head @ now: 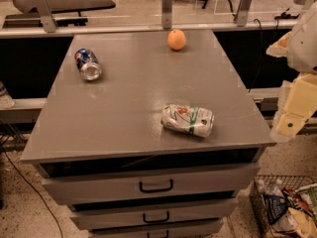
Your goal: Move orange near pepsi can
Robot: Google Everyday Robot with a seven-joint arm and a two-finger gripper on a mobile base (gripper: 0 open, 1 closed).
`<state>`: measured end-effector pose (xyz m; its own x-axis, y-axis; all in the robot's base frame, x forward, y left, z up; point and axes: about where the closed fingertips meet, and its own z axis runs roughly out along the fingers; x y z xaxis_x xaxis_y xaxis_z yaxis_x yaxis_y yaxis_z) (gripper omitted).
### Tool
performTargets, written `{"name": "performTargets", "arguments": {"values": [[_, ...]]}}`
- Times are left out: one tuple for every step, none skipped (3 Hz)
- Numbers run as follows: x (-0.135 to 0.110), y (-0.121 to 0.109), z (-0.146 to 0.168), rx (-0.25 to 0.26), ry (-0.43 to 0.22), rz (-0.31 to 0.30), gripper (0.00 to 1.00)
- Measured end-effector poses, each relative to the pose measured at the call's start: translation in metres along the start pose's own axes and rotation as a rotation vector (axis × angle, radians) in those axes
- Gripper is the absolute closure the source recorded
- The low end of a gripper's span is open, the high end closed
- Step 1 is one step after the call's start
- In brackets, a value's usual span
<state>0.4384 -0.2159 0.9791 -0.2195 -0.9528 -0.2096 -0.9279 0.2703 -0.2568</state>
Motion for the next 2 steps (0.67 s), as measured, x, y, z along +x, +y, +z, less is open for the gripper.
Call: {"name": "performTargets", "arguments": {"values": [[0.0, 0.0, 0.0, 0.0, 0.0, 0.0, 0.0], [-0.013, -0.019, 0.011, 0.019, -0.07, -0.011, 0.0]]}}
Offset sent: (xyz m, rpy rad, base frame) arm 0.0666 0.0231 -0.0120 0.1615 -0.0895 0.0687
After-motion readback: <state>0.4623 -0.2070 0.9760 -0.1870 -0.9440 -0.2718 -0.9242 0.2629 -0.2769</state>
